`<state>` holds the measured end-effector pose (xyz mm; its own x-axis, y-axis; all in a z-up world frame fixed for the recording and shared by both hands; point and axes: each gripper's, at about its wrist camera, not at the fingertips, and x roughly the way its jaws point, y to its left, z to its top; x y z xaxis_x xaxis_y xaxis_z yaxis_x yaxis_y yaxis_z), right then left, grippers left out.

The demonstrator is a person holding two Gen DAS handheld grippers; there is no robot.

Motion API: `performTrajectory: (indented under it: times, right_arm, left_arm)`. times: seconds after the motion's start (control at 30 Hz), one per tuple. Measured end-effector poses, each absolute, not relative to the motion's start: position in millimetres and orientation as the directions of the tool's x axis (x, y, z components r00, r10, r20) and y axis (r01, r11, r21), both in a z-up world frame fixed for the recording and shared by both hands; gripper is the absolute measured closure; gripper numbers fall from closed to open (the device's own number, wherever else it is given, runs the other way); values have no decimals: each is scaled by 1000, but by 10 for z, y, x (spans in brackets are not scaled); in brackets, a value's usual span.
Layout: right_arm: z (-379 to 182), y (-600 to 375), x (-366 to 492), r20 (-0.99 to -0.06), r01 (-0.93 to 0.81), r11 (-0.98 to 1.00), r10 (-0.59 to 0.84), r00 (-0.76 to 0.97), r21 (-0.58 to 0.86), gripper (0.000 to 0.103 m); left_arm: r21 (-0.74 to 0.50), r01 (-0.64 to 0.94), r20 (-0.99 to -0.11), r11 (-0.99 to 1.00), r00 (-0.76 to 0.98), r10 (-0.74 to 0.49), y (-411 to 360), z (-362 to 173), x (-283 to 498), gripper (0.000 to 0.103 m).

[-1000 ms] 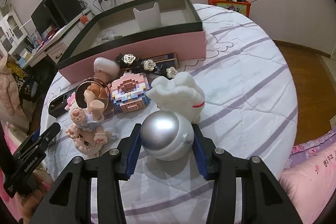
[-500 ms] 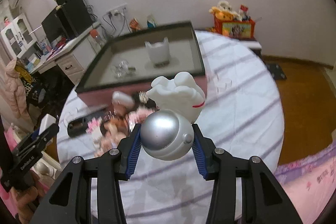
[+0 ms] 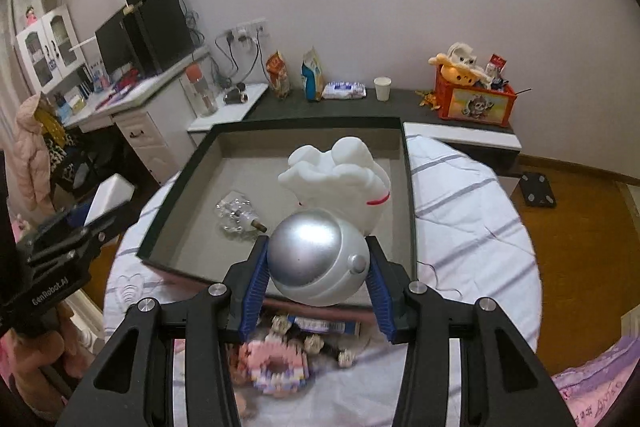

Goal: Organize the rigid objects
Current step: 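Lift both items into the box and open both tools to release, then withdraw both tools from the box toward the remaining toys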

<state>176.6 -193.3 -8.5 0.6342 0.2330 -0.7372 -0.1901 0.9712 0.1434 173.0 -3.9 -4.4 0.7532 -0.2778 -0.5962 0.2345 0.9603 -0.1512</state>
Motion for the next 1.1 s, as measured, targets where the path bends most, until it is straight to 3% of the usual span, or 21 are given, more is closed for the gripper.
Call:
performTrajectory:
  times: [0.6,0.67,0.7,0.83,1.1]
  right_arm:
    - [-693,-1818,2234,-842,-190,976,189,505,105,56]
    - [-697,-1782,2220,-846,-202,976,172,505,78,40]
    - [-685,-1777,2210,-845,-203,977,161,510,63,27]
    - [-600,-1823,2126,-830,-200,978,159,534,59,20]
    - [-341,-1998,1734,-777,-149,982,185,601,119,14]
  left_arm:
    - [-120,250,-746,961,616,-253,-448,-648,2343,42]
    - [-107,241,-748,965,620,-238,-446,-644,2310,24]
    - [-92,227,-747,970,628,-218,-436,-633,2297,22]
    - [-126,200,-728,972,647,-228,-299,-535,2204,0]
    - [-139,144,-672,980,713,-200,-40,-175,1647,0]
